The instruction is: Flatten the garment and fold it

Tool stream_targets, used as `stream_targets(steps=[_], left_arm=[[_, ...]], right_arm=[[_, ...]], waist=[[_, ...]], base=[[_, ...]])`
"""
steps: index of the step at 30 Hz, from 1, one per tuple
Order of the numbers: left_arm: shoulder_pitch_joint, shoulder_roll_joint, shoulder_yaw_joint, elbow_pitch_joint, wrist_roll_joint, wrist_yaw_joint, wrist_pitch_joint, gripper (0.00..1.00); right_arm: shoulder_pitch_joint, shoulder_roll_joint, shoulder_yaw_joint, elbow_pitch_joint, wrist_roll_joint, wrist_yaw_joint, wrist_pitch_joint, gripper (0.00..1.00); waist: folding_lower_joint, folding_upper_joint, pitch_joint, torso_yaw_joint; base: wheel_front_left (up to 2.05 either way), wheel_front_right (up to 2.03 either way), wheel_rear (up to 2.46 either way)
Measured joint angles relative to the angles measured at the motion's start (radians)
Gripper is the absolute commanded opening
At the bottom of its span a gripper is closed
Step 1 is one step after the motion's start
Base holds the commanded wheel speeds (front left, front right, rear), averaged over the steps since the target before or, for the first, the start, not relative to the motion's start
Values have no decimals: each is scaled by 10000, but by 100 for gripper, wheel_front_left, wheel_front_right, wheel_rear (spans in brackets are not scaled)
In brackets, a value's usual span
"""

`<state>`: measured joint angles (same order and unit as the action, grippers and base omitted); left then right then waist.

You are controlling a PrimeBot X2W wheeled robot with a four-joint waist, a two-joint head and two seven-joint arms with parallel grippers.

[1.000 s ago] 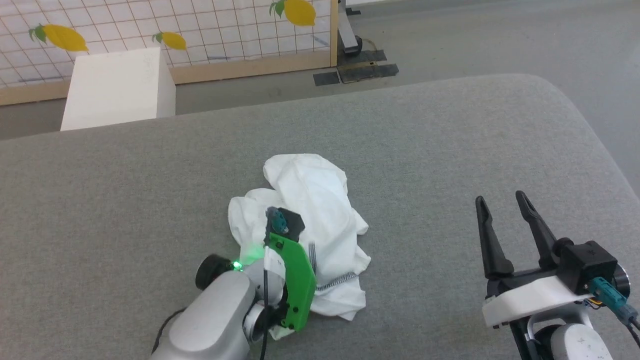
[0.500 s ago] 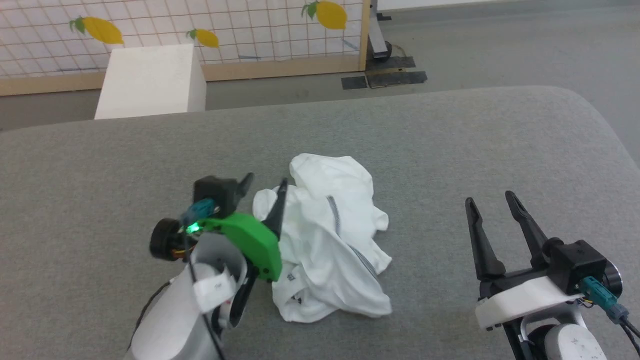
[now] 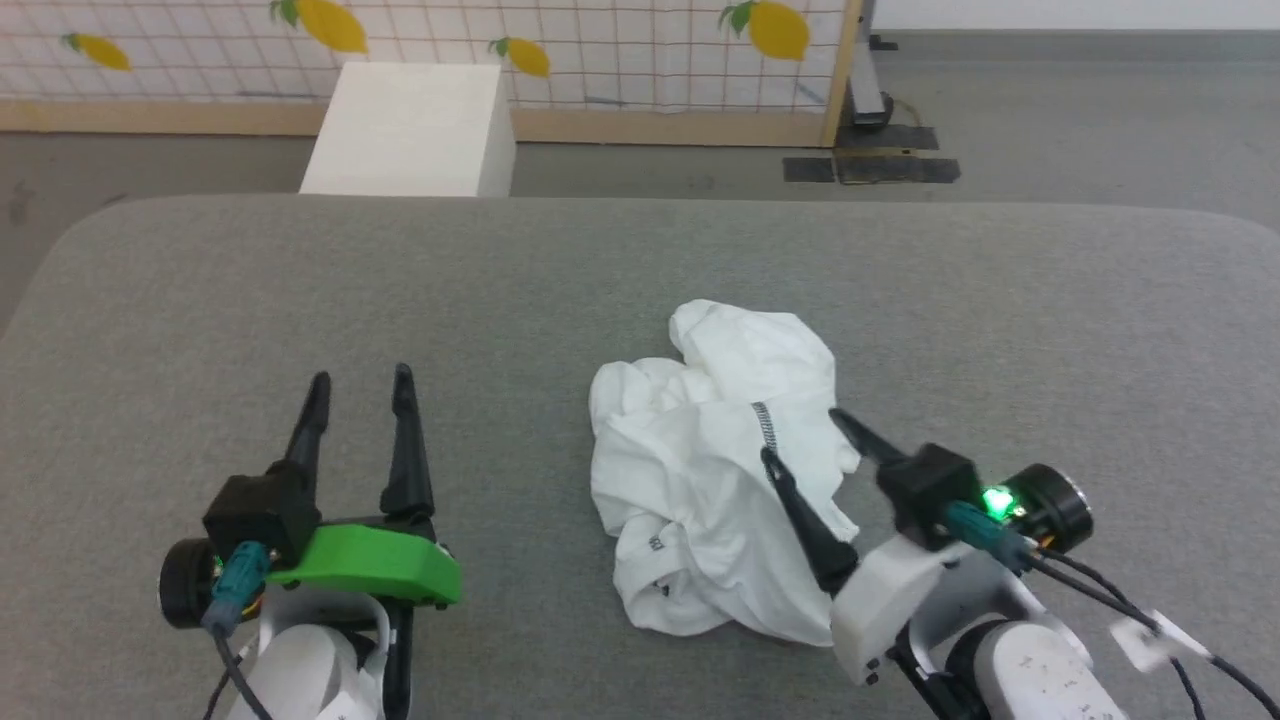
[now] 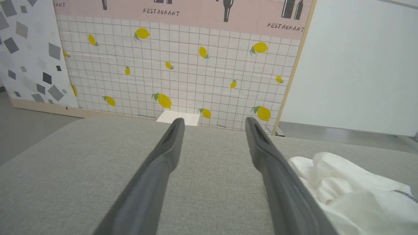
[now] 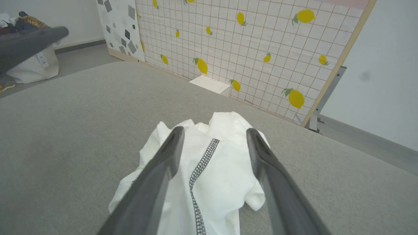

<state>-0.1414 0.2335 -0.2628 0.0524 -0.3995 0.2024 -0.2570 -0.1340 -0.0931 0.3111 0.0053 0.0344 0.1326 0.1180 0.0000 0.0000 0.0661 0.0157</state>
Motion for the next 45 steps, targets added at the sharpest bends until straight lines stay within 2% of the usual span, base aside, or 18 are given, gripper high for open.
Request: stream_targets(steps=[3, 7, 8, 9, 12, 17, 21, 24, 27, 30, 31, 32, 33, 36, 40, 45], left_arm=[[234, -309, 493, -334, 299, -174, 0, 100], [412, -761, 986, -466, 669, -420, 0, 100], [422, -926, 1145, -479, 779, -577, 0, 100], [423, -1020, 1233, -477, 803, -662, 0, 100], [434, -1216, 1467, -420, 995, -874, 0, 100], [594, -1411, 1824, -309, 1210, -1145, 0, 100], [711, -1484, 1967, -228, 1363, -1325, 0, 100], [712, -1526, 2090, -173, 1429, -1461, 0, 100], [712, -1601, 2115, -81, 1476, -1588, 0, 100], [713, -1657, 2144, -19, 1595, -1664, 0, 100], [713, -1662, 2171, 0, 1636, -1674, -2, 100], [713, -1672, 2182, 10, 1649, -1680, 0, 100], [713, -1680, 2211, 27, 1657, -1716, 0, 100], [713, -1697, 2297, 44, 1705, -1799, 0, 100], [711, -1712, 2345, 59, 1766, -1854, 0, 100], [710, -1745, 2240, 111, 1812, -2023, 0, 100]], right_arm=[[-316, -324, 497, 378, 65, 0, 1676, 100], [-676, -500, 545, 596, 94, 0, 3371, 100], [-760, -497, 516, 644, 92, -2, 3929, 35], [-763, -487, 493, 648, 100, -2, 4138, 0], [-764, -408, 324, 468, 153, 0, 4136, 0], [-756, 71, -1191, -364, 226, -2, 3087, 0], [-602, 387, -3452, -1095, 420, 0, 2477, 0], [-247, 420, -5687, -1210, 771, 0, 2410, 0], [267, 397, -7308, -571, 1197, -4, 2543, 0], [941, 399, -8126, 376, 1152, -4, 3225, 0], [1181, 401, -8222, 600, 1172, -4, 3486, 29], [1336, 416, -8243, 690, 1189, -4, 3568, 86], [1458, 435, -8257, 717, 1177, -4, 3515, 100], [1524, 416, -7812, 460, 1229, -6, 2836, 100], [1611, 393, -6629, -261, 1049, -8, 1509, 100], [1648, 441, -5302, -660, 1158, -2, 546, 100]], waist=[[0, 0, 129, 270], [0, 0, 328, 596], [0, 0, 413, 732], [0, 0, 457, 801], [0, 0, 542, 937], [0, 0, 457, 896], [0, 0, 324, 711], [0, 0, 247, 546], [0, 0, 208, 405], [0, 0, 203, 292], [0, 0, 204, 256], [0, 0, 207, 226], [0, 0, 216, 188], [0, 0, 251, 92], [0, 0, 294, 26], [0, 0, 299, 25]], base=[[0, 0, 0], [0, 0, 0], [0, 0, 0], [0, 0, 0], [0, 0, 0], [0, 0, 0], [0, 0, 0], [0, 0, 0], [0, 0, 0], [0, 0, 0], [0, 0, 0], [0, 0, 0], [0, 0, 0], [0, 0, 0], [0, 0, 0], [0, 0, 0]])
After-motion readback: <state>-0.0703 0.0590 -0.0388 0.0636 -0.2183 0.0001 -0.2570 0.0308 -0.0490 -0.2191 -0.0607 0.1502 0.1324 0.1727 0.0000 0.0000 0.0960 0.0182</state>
